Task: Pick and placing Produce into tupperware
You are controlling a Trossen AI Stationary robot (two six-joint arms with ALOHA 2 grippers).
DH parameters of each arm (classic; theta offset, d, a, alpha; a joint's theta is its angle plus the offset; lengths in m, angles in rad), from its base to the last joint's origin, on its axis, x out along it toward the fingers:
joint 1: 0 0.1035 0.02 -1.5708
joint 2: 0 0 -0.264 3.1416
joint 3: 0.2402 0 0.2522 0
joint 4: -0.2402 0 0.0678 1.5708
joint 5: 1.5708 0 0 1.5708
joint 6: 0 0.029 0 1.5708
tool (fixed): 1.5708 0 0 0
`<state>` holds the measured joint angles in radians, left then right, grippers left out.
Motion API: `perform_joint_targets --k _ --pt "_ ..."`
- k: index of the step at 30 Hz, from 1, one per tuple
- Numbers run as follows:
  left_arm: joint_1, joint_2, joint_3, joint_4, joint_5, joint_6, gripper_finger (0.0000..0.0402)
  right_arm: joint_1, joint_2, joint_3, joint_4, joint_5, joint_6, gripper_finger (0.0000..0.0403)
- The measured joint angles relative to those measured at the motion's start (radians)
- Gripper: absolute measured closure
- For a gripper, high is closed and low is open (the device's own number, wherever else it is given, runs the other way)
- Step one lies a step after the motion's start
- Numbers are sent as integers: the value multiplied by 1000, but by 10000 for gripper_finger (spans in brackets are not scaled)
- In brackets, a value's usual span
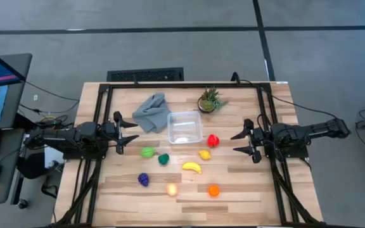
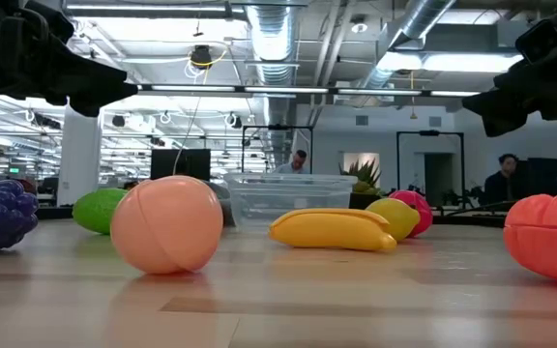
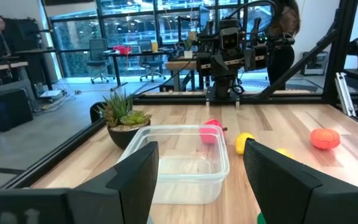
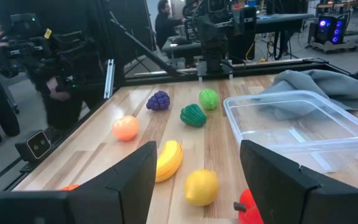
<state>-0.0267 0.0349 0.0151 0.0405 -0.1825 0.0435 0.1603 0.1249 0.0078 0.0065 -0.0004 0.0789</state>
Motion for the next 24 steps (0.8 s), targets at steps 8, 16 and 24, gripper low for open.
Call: perform_joint_targets --k 8,16,24 --pt "0 0 0 0 0 0 176 0 0 0 0 0 0 148" --pt "0 0 0 0 0 1 176 0 0 0 0 0 0 148" --pt "0 0 0 0 0 1 176 0 0 0 0 0 0 148"
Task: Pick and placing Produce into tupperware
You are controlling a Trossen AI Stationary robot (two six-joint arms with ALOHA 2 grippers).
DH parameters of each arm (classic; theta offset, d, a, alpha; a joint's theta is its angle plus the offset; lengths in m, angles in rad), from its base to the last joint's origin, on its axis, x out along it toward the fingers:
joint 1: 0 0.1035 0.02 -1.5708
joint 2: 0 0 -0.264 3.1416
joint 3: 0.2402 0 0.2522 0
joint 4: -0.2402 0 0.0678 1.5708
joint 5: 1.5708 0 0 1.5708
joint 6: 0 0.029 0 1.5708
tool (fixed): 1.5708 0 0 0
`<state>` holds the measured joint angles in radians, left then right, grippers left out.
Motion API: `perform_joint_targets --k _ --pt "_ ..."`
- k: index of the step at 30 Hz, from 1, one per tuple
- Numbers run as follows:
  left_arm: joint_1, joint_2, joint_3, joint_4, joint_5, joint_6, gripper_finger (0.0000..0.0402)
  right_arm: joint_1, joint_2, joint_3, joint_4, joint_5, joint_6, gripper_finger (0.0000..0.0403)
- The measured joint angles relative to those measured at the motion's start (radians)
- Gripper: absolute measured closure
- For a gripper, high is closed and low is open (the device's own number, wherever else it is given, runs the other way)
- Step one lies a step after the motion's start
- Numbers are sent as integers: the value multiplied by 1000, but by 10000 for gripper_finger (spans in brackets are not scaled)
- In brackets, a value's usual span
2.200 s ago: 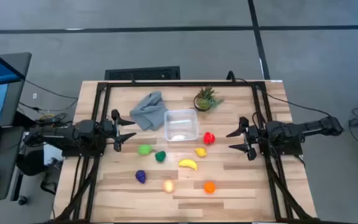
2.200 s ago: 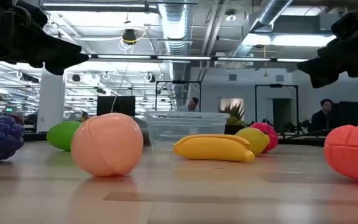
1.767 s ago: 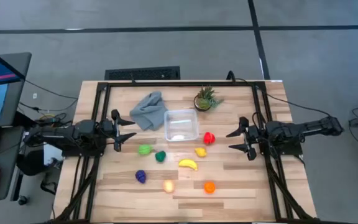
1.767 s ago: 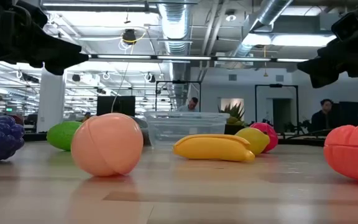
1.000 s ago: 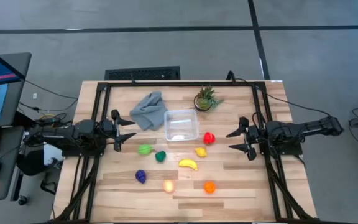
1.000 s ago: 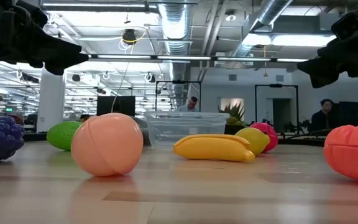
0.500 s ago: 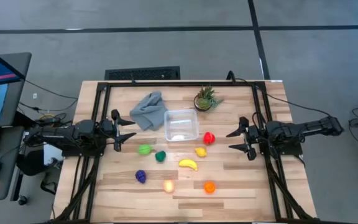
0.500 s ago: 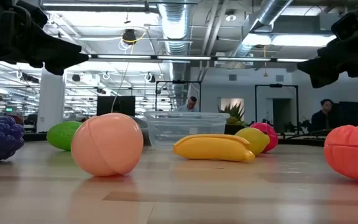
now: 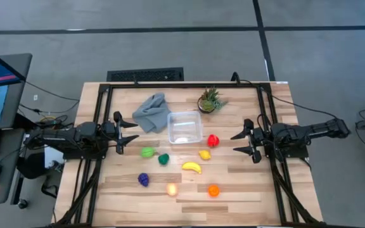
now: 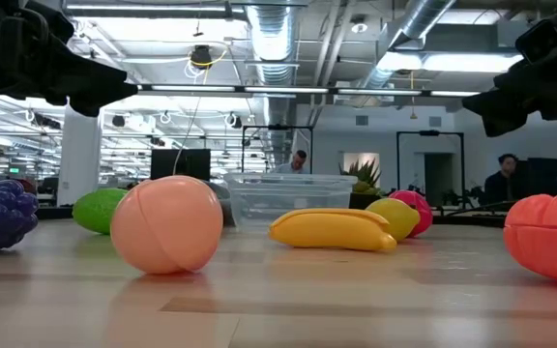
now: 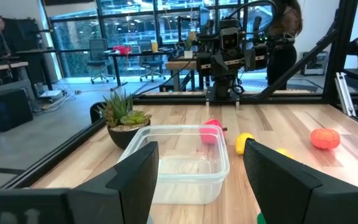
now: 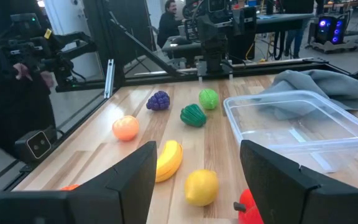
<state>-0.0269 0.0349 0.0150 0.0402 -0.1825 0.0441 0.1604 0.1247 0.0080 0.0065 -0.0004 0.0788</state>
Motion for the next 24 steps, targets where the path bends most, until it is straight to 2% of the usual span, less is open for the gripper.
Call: perform_joint_targets --k 7,14,24 --pt "0 0 0 0 0 -5 176 0 0 0 0 0 0 148" --pt "0 0 0 0 0 -90 176 0 0 0 0 0 0 148" --pt "0 0 0 0 0 -92 176 0 0 0 0 0 0 148"
